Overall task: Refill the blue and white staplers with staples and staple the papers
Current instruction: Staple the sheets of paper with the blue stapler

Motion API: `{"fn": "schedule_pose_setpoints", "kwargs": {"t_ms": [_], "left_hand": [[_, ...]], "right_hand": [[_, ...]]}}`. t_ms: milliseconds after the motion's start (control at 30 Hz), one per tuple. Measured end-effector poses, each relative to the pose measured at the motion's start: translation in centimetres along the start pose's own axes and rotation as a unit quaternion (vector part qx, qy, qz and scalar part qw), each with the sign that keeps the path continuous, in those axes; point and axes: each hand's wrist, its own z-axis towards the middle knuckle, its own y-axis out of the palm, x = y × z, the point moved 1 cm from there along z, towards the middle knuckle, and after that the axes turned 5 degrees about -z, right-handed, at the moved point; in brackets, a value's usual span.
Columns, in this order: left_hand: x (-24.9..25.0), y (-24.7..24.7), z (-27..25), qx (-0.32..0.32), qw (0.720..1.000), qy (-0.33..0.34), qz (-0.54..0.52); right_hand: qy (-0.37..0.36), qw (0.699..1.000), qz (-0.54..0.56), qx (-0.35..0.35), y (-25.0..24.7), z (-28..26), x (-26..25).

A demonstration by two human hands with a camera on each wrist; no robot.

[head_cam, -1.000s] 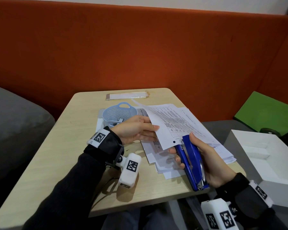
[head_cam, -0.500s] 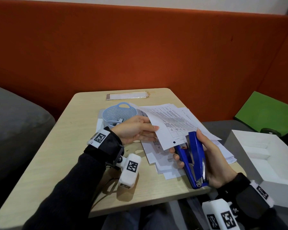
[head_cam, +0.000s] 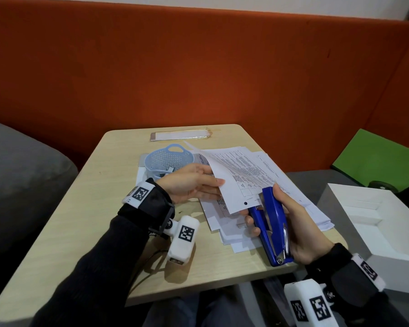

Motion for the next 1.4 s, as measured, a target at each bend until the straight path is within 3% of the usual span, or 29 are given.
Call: {"fn": "schedule_pose_setpoints", "kwargs": {"t_ms": [567, 700, 800, 933, 1033, 1167, 1400], "left_hand": [[-0.1, -0.1, 0.0, -0.007, 1.000, 0.000, 0.008], [-0.1, -0.1, 0.0, -0.006, 1.000, 0.005, 0.002], [0.0, -0.1, -0.1, -0.006, 1.000, 0.006, -0.001], [0.3, 0.2, -0.2, -0.009, 0.999, 0.023, -0.028], [0.6, 0.2, -0.1, -0.010, 0.994, 0.051, -0.098], [1.0, 0.0, 0.1, -0.019, 0.979, 0.071, -0.192], [1.1, 0.3, 0.0, -0.022, 0.969, 0.095, -0.228]], "right_hand": [[0.014, 0.997, -0.016, 0.071, 0.2, 0.0, -0.2], [-0.009, 0.999, 0.019, 0.032, -0.4, -0.1, 0.1], [-0.019, 1.000, -0.014, 0.020, -0.7, -0.2, 0.1], [-0.030, 0.994, -0.085, 0.055, -0.7, -0.3, -0.2], [-0.013, 0.982, -0.174, 0.064, -0.1, -0.7, -0.8], [0.000, 0.934, -0.349, 0.073, 0.6, -1.5, -2.5], [-0.007, 0.790, -0.610, 0.065, 1.3, 0.4, -5.6]]}}
